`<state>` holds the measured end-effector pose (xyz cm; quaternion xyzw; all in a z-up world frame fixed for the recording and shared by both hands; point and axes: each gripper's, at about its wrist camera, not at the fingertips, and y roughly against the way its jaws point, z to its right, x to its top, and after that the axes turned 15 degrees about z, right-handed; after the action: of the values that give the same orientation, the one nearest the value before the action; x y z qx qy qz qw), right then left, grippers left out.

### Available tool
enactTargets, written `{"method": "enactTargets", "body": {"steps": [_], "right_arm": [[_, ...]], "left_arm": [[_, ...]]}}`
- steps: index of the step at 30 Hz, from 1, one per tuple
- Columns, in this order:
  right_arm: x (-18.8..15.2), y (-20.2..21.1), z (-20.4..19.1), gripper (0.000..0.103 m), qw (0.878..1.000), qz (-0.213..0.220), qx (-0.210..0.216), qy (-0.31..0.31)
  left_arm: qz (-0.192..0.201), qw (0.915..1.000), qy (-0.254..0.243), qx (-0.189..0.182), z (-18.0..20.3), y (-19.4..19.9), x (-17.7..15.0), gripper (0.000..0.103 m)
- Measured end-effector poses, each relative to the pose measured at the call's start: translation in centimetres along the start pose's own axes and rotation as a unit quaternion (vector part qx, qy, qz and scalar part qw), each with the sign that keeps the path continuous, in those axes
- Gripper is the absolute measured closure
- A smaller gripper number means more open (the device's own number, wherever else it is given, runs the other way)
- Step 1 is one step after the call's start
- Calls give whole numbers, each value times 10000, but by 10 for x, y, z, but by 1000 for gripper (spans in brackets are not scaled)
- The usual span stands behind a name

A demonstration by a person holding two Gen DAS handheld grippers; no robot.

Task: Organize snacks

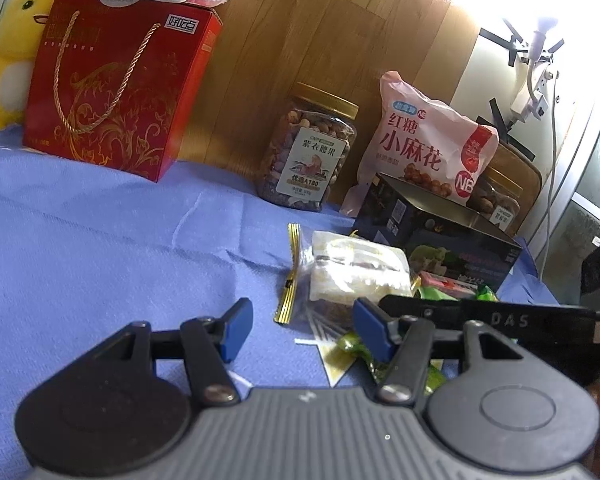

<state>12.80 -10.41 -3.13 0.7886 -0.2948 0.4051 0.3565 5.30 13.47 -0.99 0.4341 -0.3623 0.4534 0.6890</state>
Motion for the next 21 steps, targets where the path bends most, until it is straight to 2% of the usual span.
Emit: {"method": "enactTargets", "body": {"steps": [2,8,10,13,16,19,21], "right_arm": [[2,9,1,84,9999,56,34,-112],[16,64,14,86,9986,499,-124,-110],[21,92,18,86,9970,707,-302,102],[27,128,18,86,9904,943,-721,708],[33,151,9,86,9765,957,-1092,1592],[28,150,-15,85,9557,697,-1106,2639],[14,140,-34,85,9401,451,-934,3248]], "left_arm": [[-2,10000,1,6,0,0,0,46],[9,10000,32,7,-1,0,0,46],[16,10000,37,-28,-1,1,0,46],[-20,9998,100,-189,0,2,0,46],[-200,9970,499,-559,-2,4,1,46],[-246,9939,665,-841,3,9,3,46],[-263,9924,679,-988,9,14,4,44]]}}
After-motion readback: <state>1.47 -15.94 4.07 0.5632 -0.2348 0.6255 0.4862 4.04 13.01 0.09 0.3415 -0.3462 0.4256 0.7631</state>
